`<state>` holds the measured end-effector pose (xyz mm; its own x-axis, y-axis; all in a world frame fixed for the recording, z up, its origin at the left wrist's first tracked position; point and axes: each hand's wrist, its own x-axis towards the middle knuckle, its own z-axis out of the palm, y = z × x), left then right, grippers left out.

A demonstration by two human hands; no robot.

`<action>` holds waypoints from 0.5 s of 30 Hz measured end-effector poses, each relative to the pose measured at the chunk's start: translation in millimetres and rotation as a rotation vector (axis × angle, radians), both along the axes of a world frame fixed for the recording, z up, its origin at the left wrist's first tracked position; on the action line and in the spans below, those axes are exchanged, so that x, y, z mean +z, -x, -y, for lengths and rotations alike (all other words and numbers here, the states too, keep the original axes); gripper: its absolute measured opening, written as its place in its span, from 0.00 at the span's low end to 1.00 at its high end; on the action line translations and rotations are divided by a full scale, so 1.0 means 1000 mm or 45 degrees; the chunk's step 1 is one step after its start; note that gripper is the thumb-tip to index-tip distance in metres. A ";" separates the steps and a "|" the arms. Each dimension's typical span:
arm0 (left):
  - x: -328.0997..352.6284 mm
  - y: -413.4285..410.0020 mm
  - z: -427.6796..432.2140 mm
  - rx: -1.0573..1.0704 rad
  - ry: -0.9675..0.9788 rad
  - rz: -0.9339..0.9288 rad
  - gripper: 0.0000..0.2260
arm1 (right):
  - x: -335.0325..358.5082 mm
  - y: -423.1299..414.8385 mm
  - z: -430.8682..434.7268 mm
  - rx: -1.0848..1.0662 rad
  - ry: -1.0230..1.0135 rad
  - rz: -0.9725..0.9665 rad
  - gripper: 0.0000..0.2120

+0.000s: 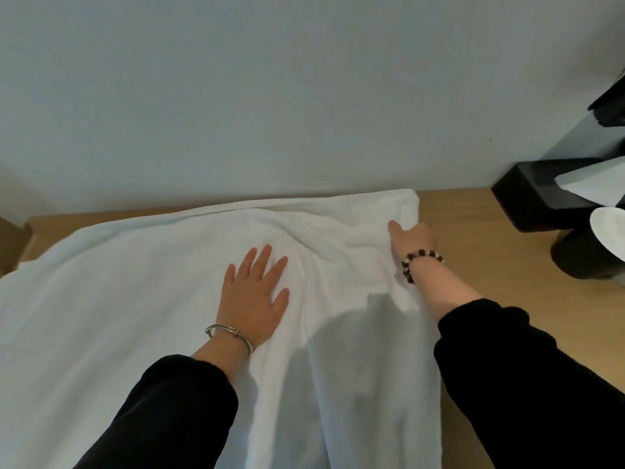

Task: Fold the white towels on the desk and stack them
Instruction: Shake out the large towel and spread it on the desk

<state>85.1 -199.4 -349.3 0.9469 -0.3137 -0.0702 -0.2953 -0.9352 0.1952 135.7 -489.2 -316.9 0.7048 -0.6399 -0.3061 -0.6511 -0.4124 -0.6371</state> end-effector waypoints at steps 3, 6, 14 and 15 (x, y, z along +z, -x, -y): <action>0.000 -0.001 0.000 -0.009 -0.007 0.004 0.26 | -0.001 -0.003 0.014 0.197 0.193 -0.022 0.19; 0.001 -0.001 0.000 -0.029 -0.008 0.003 0.27 | 0.009 -0.018 0.045 0.165 0.330 0.011 0.18; 0.002 -0.003 0.000 -0.044 0.012 0.022 0.24 | -0.003 0.051 0.024 -0.011 0.289 0.017 0.22; 0.005 -0.002 0.000 -0.035 0.021 0.028 0.23 | -0.002 0.072 0.021 -0.035 0.261 -0.017 0.23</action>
<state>86.7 -199.6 -344.7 0.9391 -0.3409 -0.0441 -0.3256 -0.9232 0.2040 63.9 -509.9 -319.0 0.6829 -0.7090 -0.1762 -0.6717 -0.5145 -0.5330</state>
